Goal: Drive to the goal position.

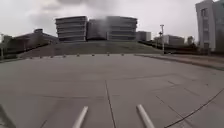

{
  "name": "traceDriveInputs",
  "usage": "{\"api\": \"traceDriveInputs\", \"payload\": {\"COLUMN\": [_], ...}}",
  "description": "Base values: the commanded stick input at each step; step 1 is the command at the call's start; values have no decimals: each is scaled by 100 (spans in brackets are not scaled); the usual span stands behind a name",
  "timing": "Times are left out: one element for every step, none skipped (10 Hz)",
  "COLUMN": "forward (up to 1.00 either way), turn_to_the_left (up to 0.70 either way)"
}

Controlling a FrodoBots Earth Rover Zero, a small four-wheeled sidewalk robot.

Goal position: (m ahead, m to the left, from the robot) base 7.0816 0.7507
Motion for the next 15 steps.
{"api": "traceDriveInputs", "payload": {"forward": [100, 100, 100, 100, 100, 100, 100, 100, 100, 100, 100, 100, 100, 100, 100], "turn_to_the_left": [0, 0, 0, 0, 0, 0, 0, 0, 0, 0, 0, 0, 0, 0, 0]}}
